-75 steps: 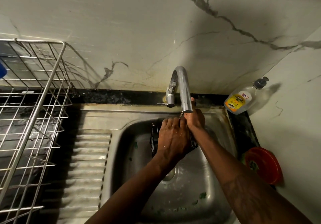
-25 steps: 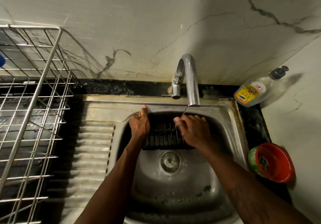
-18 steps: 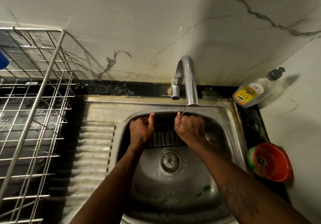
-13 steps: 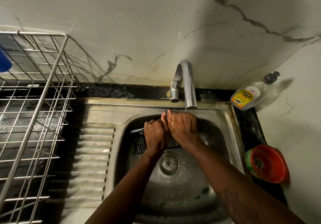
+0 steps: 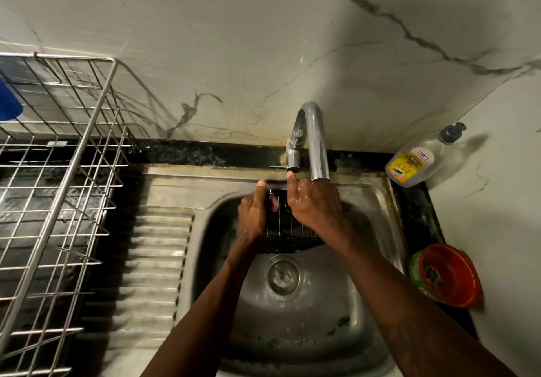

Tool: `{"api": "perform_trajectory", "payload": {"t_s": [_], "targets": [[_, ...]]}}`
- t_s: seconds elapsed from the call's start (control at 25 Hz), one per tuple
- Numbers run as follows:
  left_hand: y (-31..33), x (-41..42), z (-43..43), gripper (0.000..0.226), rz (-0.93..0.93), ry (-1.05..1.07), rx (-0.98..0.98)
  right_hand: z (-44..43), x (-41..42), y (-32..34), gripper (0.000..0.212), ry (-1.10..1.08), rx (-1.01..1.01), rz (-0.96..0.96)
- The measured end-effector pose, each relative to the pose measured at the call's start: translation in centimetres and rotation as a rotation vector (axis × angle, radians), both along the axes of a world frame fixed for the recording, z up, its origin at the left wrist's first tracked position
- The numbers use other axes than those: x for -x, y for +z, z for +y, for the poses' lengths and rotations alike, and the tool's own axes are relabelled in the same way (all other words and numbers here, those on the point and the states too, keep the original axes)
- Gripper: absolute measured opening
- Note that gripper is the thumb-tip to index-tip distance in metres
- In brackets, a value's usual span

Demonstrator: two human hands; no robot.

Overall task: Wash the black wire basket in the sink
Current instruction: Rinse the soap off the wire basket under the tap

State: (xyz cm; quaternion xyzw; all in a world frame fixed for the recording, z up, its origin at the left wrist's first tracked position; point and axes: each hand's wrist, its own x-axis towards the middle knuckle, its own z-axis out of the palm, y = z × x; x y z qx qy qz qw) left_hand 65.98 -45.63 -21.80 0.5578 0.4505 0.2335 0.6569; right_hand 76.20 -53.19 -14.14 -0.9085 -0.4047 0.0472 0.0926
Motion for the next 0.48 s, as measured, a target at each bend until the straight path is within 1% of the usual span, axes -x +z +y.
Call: {"api": "perform_trajectory", "payload": {"t_s": [0.04, 0.08, 0.12, 0.16, 0.24, 0.28, 0.32, 0.36, 0.4, 0.44, 0.48], "targets": [[0.9, -0.6, -0.4, 0.054, -0.056, -0.03, -0.028, 0.8, 0.2, -0.3, 0.062, -0.063, 0.087, 0.022], [1.3, -1.1, -0.6, 0.049, -0.036, -0.03, -0.062, 1.5, 0.6, -0.3, 0.068, -0.105, 0.127, 0.03], [1.6, -1.4, -0.9, 0.049, 0.009, 0.008, -0.093, 1.9, 1.2, -0.4, 0.07, -0.114, 0.126, 0.034], [1.4, -1.4, -1.1, 0.054, 0.045, 0.061, -0.098, 1.8, 2.2, -0.3, 0.068, -0.088, 0.124, 0.037], [0.8, -1.3, -0.6, 0.063, 0.066, 0.188, -0.071, 0.4, 3.6, -0.8, 0.052, 0.083, 0.021, 0.008], [0.7, -1.3, -0.1, 0.064, 0.074, 0.205, -0.048, -0.8, 3.6, -1.3, 0.043, 0.188, -0.03, -0.017], [1.0, -1.4, 0.2, 0.063, 0.075, 0.185, -0.052, -2.2, 2.9, -1.8, 0.039, 0.298, -0.049, -0.062], [1.5, -1.6, 0.3, 0.061, 0.081, 0.14, -0.078, -3.6, 2.0, -2.3, 0.042, 0.366, -0.048, -0.111], [2.1, -1.8, 0.0, 0.058, 0.088, 0.089, -0.107, -4.6, 1.0, -2.2, 0.046, 0.353, -0.021, -0.112], [2.7, -2.0, -0.7, 0.055, 0.102, 0.039, -0.121, -4.9, 0.2, -2.1, 0.049, 0.275, 0.02, -0.089], [2.7, -2.1, -1.3, 0.052, 0.118, -0.004, -0.128, -4.5, -0.5, -1.3, 0.053, 0.153, 0.092, -0.043]]}}
